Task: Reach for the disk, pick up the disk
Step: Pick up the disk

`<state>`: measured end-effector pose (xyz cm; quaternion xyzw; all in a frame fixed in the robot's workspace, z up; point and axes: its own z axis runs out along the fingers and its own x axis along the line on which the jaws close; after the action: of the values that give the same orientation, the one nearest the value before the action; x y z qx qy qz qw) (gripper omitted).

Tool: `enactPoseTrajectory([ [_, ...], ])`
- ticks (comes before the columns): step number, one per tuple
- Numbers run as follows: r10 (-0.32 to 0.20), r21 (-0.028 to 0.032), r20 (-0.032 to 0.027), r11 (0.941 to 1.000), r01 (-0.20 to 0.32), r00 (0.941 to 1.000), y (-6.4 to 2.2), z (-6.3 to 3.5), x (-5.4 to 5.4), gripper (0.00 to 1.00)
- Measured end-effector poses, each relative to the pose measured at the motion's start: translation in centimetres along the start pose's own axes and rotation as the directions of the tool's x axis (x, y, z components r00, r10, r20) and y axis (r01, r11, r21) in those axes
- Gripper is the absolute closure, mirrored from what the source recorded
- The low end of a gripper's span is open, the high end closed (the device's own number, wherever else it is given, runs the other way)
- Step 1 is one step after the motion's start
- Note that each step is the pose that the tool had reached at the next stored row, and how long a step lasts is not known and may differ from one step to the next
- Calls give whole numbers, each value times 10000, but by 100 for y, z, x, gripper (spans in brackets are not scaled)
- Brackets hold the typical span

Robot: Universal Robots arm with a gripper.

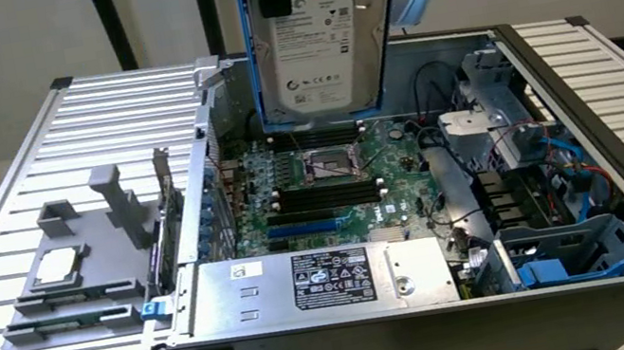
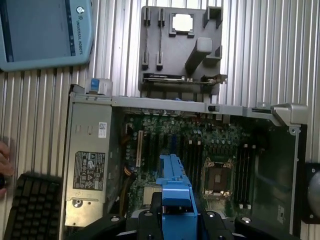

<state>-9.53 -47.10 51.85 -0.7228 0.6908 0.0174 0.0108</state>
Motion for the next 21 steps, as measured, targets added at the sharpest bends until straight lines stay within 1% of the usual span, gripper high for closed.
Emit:
enactPoseTrajectory([
  [21,1,0,0,10000,-1,10000,-794,-28,523,67],
])
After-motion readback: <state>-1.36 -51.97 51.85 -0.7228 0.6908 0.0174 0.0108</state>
